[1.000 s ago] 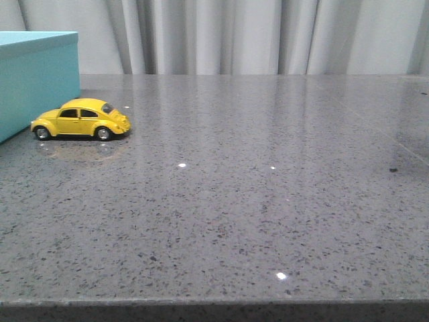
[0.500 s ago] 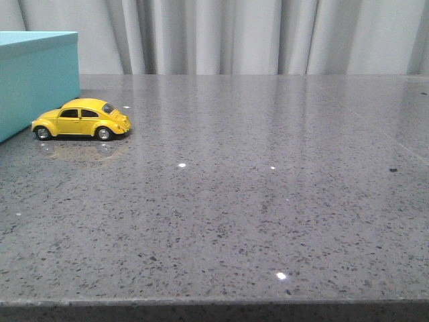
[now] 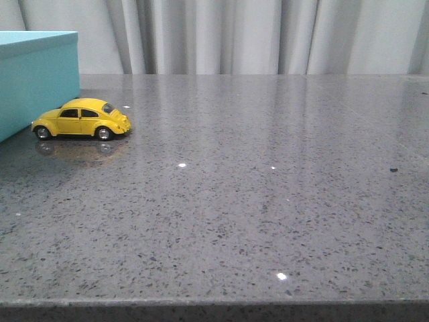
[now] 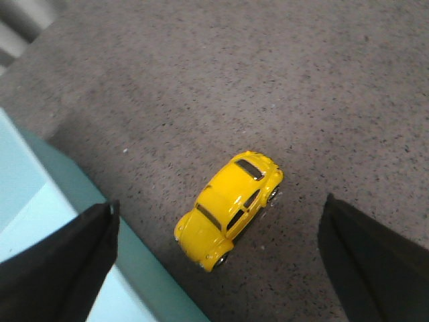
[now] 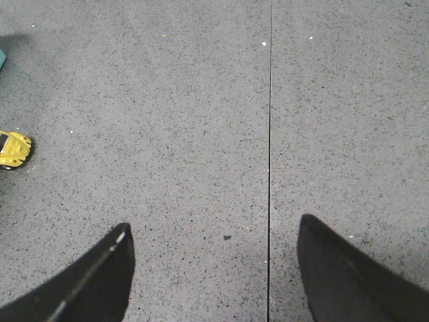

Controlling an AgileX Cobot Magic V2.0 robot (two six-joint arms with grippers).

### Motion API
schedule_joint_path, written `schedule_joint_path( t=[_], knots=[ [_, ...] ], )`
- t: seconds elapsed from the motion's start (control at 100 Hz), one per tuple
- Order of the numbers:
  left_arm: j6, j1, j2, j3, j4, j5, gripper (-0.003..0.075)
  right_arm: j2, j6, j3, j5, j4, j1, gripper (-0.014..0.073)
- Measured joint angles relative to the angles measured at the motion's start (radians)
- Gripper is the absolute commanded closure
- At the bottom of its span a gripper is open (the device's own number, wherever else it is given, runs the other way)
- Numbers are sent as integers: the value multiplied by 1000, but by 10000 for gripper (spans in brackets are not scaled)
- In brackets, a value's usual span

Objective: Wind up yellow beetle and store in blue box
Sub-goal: 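Move the left gripper above the beetle beside the blue box, then lower the left gripper and close it around the beetle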

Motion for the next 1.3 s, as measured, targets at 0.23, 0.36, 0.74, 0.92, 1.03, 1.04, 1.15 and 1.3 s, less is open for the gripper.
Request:
schedule_joint_path(
  t=[0.23, 0.36, 0.74, 0.92, 1.03, 1.04, 1.15, 1.3],
  knots=[
    [94, -81, 191, -175, 103, 130, 130, 0, -2, 0, 0, 1, 0, 77],
    [100, -118, 276, -201, 220, 157, 130, 0, -2, 0, 0, 1, 0, 77],
    [102, -133, 436, -205, 359, 166, 130, 0, -2, 0, 0, 2, 0, 77],
    [103, -133, 478, -205, 377, 156, 131, 0, -2, 0, 0, 2, 0, 77],
    [103, -133, 498, -205, 381, 150, 131, 0, -2, 0, 0, 2, 0, 77],
    [103, -133, 499, -205, 381, 149, 131, 0, -2, 0, 0, 2, 0, 77],
    [103, -133, 506, -205, 382, 140, 160, 0, -2, 0, 0, 2, 0, 77],
    [103, -133, 507, -205, 382, 138, 305, 0, -2, 0, 2, 2, 0, 77]
  ],
)
